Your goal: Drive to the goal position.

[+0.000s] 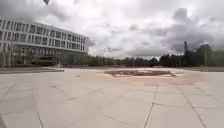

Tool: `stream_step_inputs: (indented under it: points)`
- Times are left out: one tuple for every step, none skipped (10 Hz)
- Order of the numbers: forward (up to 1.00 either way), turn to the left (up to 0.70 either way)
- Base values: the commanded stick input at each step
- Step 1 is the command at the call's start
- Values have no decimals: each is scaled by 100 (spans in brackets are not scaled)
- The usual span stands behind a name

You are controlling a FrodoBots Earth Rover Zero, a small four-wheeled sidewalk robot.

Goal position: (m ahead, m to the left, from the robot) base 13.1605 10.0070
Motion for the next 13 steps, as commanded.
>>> stream_step_inputs:
  points:
    - [70, 0]
    - [70, 0]
    - [70, 0]
    - [70, 0]
    - [70, 0]
    - [70, 0]
    - [70, 0]
    - [70, 0]
    - [70, 0]
    - [70, 0]
    - [70, 0]
    - [70, 0]
    - [70, 0]
